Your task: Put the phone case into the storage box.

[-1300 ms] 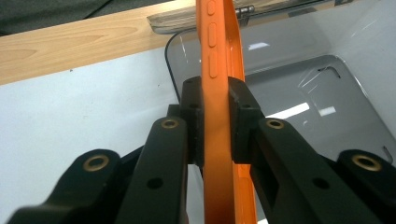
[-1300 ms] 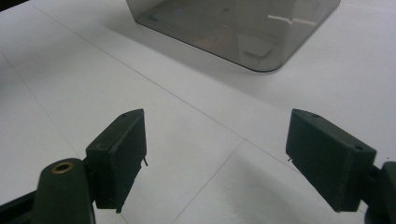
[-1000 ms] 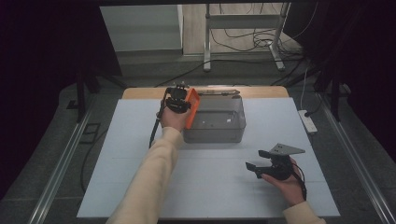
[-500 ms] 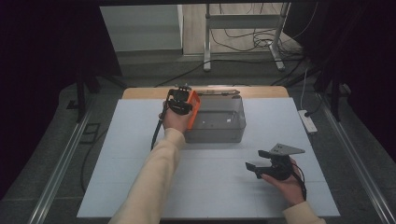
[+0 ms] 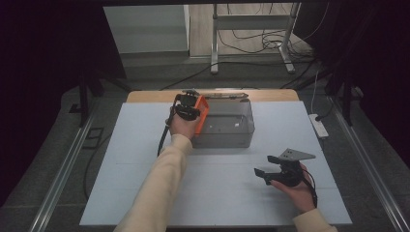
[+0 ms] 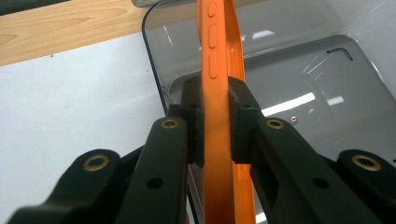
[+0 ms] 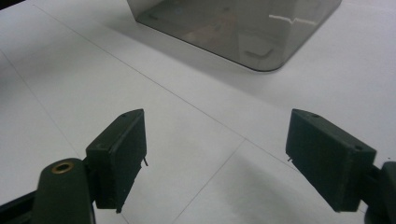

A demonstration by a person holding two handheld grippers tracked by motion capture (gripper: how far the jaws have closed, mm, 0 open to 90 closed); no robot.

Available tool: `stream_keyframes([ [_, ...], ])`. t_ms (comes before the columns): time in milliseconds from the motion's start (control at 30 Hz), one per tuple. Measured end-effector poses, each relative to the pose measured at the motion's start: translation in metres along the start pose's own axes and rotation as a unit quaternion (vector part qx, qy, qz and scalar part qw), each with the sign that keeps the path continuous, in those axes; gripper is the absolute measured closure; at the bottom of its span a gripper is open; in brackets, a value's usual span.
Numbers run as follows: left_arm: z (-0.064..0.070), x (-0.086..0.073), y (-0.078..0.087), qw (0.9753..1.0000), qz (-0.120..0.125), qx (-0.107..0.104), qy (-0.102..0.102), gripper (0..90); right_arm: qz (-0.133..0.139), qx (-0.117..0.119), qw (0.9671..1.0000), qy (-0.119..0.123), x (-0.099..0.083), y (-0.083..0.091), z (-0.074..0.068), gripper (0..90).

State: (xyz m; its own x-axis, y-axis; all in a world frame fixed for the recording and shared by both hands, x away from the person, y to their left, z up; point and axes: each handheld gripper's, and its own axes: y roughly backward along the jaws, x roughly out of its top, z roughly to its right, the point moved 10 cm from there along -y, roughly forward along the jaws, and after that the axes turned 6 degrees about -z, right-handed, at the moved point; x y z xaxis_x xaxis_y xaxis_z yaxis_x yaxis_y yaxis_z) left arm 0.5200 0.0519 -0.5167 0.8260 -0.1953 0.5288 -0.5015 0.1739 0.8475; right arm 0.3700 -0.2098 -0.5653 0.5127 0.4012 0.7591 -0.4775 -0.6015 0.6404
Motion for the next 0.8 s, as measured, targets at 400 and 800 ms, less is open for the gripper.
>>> stream_keyframes([
  [400, 0.0025, -0.004, -0.0064, 1.0, -0.006, 0.003, 0.003, 79.3, 0.0, 0.0, 1.0, 0.0, 0.0, 0.0001, 0.0001, 20.0],
  [800, 0.0039, -0.0055, -0.0089, 1.0, -0.006, 0.002, 0.005, 79.4, 0.0, 0.0, 1.0, 0.0, -0.0001, -0.0002, 0.0001, 20.0],
])
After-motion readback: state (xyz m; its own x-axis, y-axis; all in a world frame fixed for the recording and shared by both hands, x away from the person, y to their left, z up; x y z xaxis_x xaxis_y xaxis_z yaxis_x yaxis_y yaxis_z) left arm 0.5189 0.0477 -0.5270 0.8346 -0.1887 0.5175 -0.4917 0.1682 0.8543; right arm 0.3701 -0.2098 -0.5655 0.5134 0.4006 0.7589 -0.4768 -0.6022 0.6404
